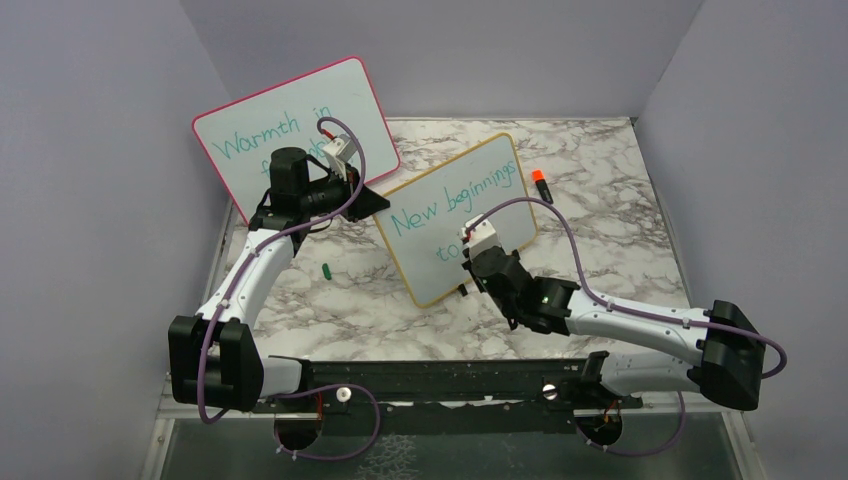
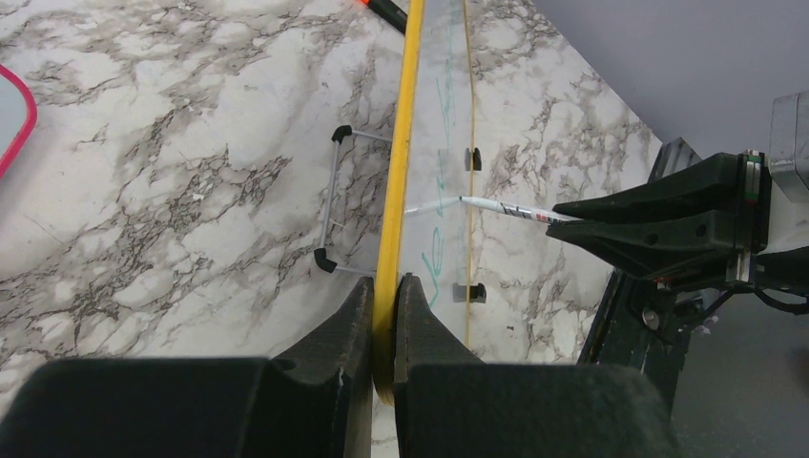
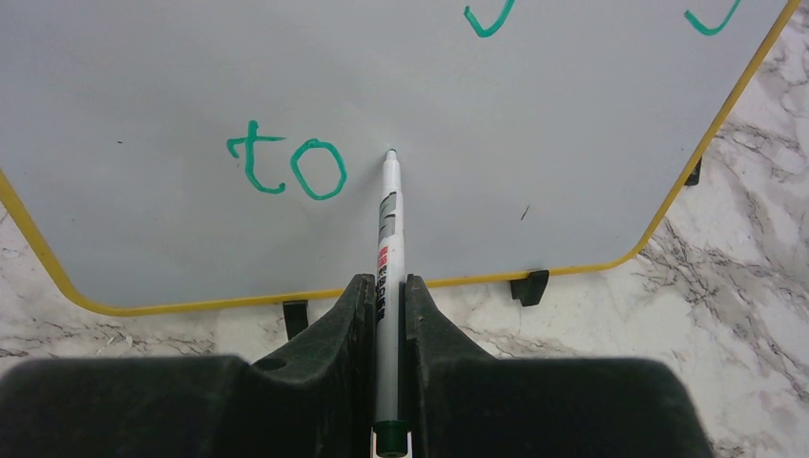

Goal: Write a sentence on the whiteboard

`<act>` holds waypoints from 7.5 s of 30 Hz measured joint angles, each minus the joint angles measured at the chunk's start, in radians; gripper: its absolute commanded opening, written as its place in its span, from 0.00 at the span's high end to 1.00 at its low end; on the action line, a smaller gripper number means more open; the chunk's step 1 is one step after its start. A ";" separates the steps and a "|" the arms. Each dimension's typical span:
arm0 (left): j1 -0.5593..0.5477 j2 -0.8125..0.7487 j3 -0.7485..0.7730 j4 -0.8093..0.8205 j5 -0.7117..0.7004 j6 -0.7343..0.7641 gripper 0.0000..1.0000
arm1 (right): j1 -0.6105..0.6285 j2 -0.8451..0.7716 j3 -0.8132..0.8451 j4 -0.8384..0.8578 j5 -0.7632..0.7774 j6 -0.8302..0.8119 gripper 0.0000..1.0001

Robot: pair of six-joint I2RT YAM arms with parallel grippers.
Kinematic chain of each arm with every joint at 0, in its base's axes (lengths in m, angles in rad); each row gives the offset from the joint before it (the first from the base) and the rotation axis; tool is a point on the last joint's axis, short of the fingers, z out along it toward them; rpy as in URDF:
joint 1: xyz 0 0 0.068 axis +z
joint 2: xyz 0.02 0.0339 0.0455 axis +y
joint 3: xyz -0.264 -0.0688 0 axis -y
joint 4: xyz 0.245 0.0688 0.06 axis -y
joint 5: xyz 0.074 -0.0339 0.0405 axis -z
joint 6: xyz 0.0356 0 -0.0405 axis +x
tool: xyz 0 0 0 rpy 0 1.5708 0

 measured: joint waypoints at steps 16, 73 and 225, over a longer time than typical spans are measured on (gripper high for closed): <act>0.000 0.000 0.000 0.000 0.000 0.000 1.00 | 0.000 0.000 0.000 0.034 -0.030 -0.025 1.00; 0.000 0.000 0.000 -0.001 0.000 0.000 1.00 | -0.005 -0.021 -0.026 0.005 -0.033 0.005 1.00; 0.000 0.000 0.000 -0.002 -0.001 0.000 1.00 | -0.118 -0.048 -0.019 0.044 -0.151 -0.025 1.00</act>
